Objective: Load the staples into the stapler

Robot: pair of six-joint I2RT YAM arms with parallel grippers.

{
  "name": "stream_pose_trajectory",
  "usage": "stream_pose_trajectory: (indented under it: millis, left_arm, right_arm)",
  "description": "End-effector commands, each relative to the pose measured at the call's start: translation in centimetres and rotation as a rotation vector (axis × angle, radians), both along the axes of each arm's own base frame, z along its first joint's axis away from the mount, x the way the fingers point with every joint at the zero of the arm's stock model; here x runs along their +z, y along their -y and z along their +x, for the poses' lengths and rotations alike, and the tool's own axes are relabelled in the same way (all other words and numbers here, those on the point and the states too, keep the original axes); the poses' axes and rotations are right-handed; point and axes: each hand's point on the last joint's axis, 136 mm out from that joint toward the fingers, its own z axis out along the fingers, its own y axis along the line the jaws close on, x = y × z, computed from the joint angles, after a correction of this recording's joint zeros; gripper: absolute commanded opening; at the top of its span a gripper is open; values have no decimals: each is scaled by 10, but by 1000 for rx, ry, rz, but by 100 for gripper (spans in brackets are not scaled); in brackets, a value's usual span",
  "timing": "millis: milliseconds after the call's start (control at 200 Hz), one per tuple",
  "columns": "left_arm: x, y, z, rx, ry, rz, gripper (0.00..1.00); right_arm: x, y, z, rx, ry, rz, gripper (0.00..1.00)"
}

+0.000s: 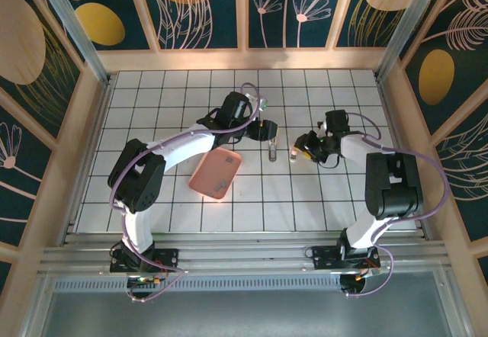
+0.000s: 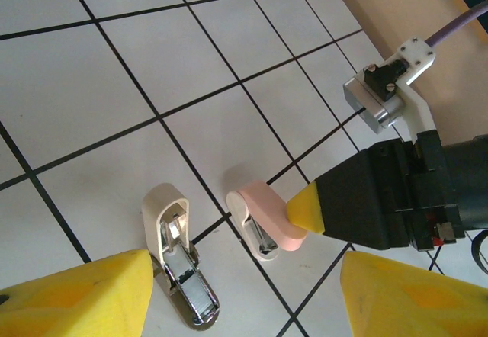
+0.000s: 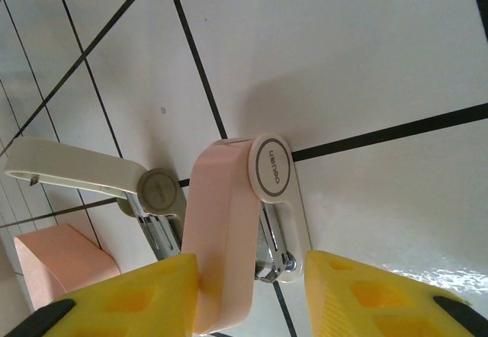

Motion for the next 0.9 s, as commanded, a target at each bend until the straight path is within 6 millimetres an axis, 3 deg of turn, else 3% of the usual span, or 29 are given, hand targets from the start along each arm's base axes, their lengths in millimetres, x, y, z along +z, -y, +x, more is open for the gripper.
stream_pose_trajectory:
  millis: [0, 585, 746, 896]
  left_arm:
    - [16, 0, 3, 5, 30, -31, 66]
    - [7, -3, 3, 11, 13, -13, 66]
    - [7, -3, 3, 12, 12, -12, 67]
    - [6, 1, 5, 4, 11, -7, 68]
  right_arm:
    - [-14, -1, -10, 34, -26, -23, 39]
    - [-80, 18, -54, 46, -227, -203, 22]
    - [-74, 18, -48, 55, -206, -225, 22]
    - [-34, 10, -19, 71, -81, -203, 32]
